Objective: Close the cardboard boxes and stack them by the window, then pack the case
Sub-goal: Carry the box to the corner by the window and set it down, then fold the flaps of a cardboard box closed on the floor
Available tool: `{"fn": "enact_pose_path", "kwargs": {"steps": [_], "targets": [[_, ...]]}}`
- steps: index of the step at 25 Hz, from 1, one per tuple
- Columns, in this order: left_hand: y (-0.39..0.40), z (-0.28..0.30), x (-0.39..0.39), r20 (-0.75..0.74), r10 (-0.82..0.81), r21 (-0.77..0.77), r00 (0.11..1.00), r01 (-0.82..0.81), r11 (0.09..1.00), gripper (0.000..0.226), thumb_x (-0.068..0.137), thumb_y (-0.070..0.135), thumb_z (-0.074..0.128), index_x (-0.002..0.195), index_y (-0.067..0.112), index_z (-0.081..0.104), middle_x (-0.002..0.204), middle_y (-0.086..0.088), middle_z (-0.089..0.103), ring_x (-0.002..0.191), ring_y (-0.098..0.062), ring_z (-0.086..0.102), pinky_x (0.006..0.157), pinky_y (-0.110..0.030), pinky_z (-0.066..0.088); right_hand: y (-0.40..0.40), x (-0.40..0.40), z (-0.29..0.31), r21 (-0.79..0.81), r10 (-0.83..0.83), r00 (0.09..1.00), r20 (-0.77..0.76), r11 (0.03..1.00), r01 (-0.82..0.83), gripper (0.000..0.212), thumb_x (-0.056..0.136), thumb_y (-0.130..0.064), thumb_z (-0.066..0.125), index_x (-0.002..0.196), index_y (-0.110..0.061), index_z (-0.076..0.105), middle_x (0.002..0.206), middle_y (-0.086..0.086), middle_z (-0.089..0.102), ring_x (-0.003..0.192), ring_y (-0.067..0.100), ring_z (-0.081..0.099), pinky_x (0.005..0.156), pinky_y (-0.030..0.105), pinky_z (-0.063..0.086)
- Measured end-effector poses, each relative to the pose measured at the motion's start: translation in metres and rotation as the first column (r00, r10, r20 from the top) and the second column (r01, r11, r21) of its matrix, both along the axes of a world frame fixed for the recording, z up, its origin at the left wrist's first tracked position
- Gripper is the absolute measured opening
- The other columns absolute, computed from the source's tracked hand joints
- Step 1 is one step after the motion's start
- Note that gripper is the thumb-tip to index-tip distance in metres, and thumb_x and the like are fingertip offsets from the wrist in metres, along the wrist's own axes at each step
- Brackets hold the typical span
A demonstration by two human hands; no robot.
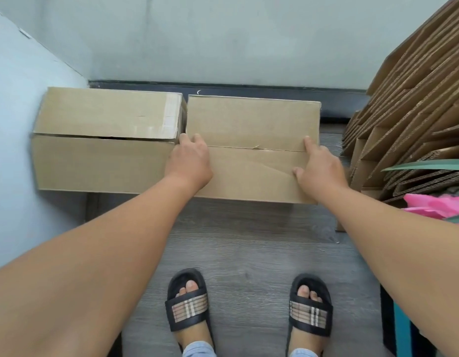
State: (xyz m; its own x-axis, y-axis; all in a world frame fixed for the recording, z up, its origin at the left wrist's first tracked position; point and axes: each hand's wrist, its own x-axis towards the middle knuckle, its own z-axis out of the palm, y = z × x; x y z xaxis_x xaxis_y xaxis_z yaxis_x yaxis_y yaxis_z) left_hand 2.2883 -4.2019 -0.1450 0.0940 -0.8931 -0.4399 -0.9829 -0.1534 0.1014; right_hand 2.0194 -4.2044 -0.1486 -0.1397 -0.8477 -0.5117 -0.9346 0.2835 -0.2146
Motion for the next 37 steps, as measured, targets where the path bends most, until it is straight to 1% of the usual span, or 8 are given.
{"fn": "enact_pose_path", "kwargs": {"steps": [3, 7, 10, 19, 23, 29, 35, 37], "targets": [[-0.002, 0.015, -0.009, 0.071, -0.012, -0.006, 0.997, 0.012, 1.0, 0.028, 0.09, 0.017, 0.052, 0.113, 0.0, 0.055, 0.117, -0.023, 0.049, 0.102, -0.041, 0.057, 0.075, -0.039, 0.041, -0.004, 0.004, 0.013, 0.04, 0.002, 1.0, -0.019, 0.999, -0.002, 0.062, 0.093, -0.035, 0.064, 0.147, -0.027, 0.033, 0.126, 0.013, 0.048, 0.115, 0.037, 0.052, 0.084, 0.043, 0.044], [-0.007, 0.077, -0.024, -0.012, 0.015, -0.01, 1.0, -0.015, 1.0, 0.035, 0.094, 0.033, 0.044, 0.109, 0.006, 0.06, 0.113, -0.018, 0.058, 0.104, -0.04, 0.058, 0.08, -0.041, 0.045, -0.01, 0.02, 0.067, 0.036, -0.065, 0.994, 0.083, 0.997, 0.062, 0.061, 0.093, -0.047, 0.058, 0.145, -0.019, 0.043, 0.139, 0.012, 0.046, 0.125, 0.036, 0.048, 0.096, 0.044, 0.044], [-0.013, 0.163, -0.03, -0.065, 0.021, -0.035, 0.998, -0.023, 0.999, 0.045, 0.096, 0.045, 0.038, 0.109, 0.008, 0.059, 0.113, -0.019, 0.061, 0.105, -0.039, 0.059, 0.078, -0.04, 0.044, -0.018, 0.025, 0.154, 0.023, -0.092, 0.973, 0.21, 0.996, 0.09, 0.07, 0.091, -0.058, 0.054, 0.149, -0.019, 0.043, 0.148, 0.01, 0.048, 0.133, 0.035, 0.046, 0.104, 0.043, 0.04], [-0.011, 0.492, -0.073, -0.124, -0.061, -0.15, 0.99, 0.042, 0.988, 0.067, 0.092, 0.069, 0.027, 0.121, 0.017, 0.059, 0.121, -0.011, 0.065, 0.109, -0.033, 0.058, 0.079, -0.04, 0.043, 0.003, -0.046, 0.473, -0.017, -0.081, 0.967, 0.242, 0.996, 0.087, 0.079, 0.086, -0.07, 0.039, 0.149, -0.023, 0.045, 0.152, 0.002, 0.048, 0.138, 0.029, 0.045, 0.115, 0.051, 0.031], [-0.008, 0.583, -0.103, -0.195, -0.152, -0.179, 0.969, 0.117, 0.977, 0.069, 0.092, 0.068, 0.03, 0.129, 0.017, 0.058, 0.13, -0.009, 0.062, 0.117, -0.03, 0.056, 0.086, -0.038, 0.043, 0.042, -0.082, 0.562, -0.065, -0.129, 0.948, 0.291, 0.986, 0.154, 0.076, 0.09, -0.068, 0.042, 0.15, -0.021, 0.045, 0.154, 0.001, 0.046, 0.14, 0.027, 0.043, 0.114, 0.045, 0.033], [0.021, 0.645, -0.178, -0.303, -0.471, -0.192, 0.828, 0.431, 0.882, 0.067, 0.094, 0.068, 0.031, 0.12, 0.016, 0.064, 0.125, -0.008, 0.066, 0.112, -0.028, 0.059, 0.087, -0.038, 0.045, 0.138, -0.123, 0.628, -0.132, -0.405, 0.834, 0.375, 0.867, 0.48, 0.074, 0.091, -0.067, 0.046, 0.149, -0.021, 0.047, 0.154, 0.001, 0.046, 0.14, 0.026, 0.041, 0.112, 0.04, 0.032], [0.092, 0.689, -0.273, -0.355, -0.765, -0.246, 0.538, 0.735, 0.632, 0.066, 0.089, 0.072, 0.032, 0.113, 0.021, 0.066, 0.114, -0.006, 0.069, 0.1, -0.025, 0.061, 0.084, -0.035, 0.048, 0.277, -0.161, 0.686, -0.22, -0.675, 0.611, 0.414, 0.578, 0.786, 0.081, 0.081, -0.073, 0.044, 0.143, -0.023, 0.054, 0.149, 0.004, 0.051, 0.136, 0.03, 0.046, 0.108, 0.039, 0.035], [0.125, 0.7, -0.308, -0.36, -0.825, -0.257, 0.437, 0.803, 0.538, 0.068, 0.09, 0.072, 0.031, 0.113, 0.019, 0.067, 0.112, -0.005, 0.068, 0.099, -0.025, 0.062, 0.086, -0.036, 0.049, 0.33, -0.175, 0.701, -0.251, -0.725, 0.555, 0.408, 0.495, 0.832, 0.065, 0.083, -0.07, 0.044, 0.123, -0.023, 0.067, 0.131, 0.006, 0.063, 0.123, 0.031, 0.054, 0.098, 0.036, 0.04]]}}
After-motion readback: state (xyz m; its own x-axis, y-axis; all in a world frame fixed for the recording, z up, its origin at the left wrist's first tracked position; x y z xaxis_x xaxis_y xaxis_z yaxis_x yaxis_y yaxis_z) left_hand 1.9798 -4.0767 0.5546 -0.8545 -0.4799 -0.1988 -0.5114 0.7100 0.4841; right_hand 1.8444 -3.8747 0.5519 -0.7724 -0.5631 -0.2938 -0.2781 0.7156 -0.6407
